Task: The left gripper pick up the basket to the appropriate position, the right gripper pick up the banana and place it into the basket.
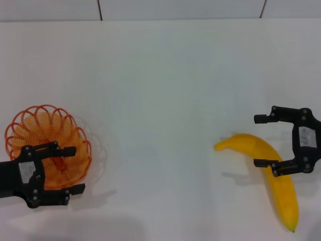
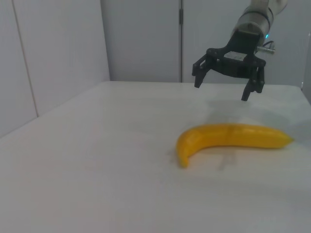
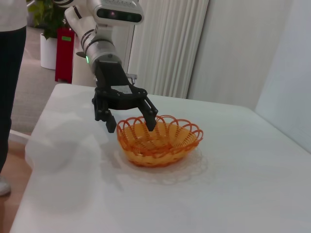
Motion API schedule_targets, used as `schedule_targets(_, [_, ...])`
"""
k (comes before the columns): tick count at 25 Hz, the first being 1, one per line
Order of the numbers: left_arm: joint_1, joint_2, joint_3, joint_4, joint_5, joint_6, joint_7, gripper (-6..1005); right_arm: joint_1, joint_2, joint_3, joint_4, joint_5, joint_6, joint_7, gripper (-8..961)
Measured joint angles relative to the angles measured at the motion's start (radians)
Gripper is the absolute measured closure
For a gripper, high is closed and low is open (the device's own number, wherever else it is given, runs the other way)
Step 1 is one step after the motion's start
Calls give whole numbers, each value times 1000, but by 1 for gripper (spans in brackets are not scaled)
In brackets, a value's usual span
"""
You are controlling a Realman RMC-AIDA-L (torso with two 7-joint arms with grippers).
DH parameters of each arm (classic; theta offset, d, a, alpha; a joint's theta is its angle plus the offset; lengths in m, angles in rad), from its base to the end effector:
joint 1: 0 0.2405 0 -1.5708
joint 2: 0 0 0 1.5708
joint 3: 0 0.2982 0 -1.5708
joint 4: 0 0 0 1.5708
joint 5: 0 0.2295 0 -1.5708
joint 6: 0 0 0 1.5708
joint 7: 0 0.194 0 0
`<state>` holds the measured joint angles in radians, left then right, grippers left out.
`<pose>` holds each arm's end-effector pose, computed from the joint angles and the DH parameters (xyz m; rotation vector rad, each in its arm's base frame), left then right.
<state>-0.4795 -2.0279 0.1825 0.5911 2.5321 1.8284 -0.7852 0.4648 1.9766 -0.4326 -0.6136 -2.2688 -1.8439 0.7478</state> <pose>-0.3601 0.3007 -0.0366 -2.8301 -0.1663 -0.5429 0.3418 0.3185 -0.0136 -2.8176 -0.0944 0.5624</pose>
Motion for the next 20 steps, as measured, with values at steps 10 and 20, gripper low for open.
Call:
schedule_targets(10, [-2, 0, -5, 0, -4, 0, 0, 157, 5, 3, -1, 0, 0, 0, 1, 61])
schedule_targets(20, [-25, 9, -218, 76, -262, 18, -208, 159, 15, 4, 0, 0, 0, 0, 5, 61])
